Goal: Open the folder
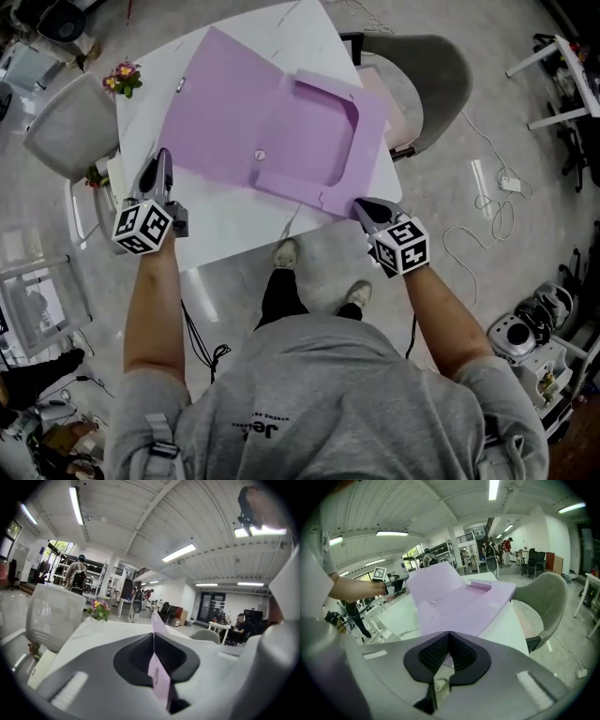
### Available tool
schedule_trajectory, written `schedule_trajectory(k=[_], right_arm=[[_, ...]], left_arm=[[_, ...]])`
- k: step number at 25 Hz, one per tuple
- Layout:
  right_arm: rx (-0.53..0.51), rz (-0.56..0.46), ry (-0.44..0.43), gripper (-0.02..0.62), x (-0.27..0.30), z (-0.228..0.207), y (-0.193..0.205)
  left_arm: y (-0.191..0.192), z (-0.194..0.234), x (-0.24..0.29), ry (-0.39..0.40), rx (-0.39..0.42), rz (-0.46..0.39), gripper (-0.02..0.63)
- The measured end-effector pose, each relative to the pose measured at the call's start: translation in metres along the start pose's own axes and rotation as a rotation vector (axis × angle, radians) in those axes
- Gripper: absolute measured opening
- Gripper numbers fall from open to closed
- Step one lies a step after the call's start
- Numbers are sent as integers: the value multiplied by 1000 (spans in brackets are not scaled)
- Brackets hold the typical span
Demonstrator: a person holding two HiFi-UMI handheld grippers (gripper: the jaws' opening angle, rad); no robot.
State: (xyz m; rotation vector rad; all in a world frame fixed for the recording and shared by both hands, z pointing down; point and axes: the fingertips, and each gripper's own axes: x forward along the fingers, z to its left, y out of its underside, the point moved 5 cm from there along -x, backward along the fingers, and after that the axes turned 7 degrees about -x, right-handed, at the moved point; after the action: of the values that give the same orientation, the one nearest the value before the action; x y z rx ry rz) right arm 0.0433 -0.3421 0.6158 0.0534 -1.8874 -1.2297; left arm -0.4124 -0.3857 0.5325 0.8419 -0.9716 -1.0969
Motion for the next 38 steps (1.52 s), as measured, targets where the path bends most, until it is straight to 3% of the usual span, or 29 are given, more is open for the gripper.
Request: schedule_trajectory(k=[5,15,21,29,33,36,38], right_arm=[[-17,12,-4,3,0,0,0],[-20,13,-2,3,0,0,-2],[-17,18,-1,3,0,-1,-2],[-12,18,-4,3,0,-2,-2],[7,3,-5,3,-1,-2,-3],[26,-36,-4,3,-6,-4,-11],[25,-60,-1,3,-10,-6,-17]], left_arm=[[22,34,11,-125,76,89,76],[72,69,37,-293,435,347,98],[89,77,46,-336,547,475,167],[96,75,56,-286,766,592,156],[95,71,58,-244,758,644,174],[83,61,57,-216,678,619,265],[70,48,54,-204,609,571,272]])
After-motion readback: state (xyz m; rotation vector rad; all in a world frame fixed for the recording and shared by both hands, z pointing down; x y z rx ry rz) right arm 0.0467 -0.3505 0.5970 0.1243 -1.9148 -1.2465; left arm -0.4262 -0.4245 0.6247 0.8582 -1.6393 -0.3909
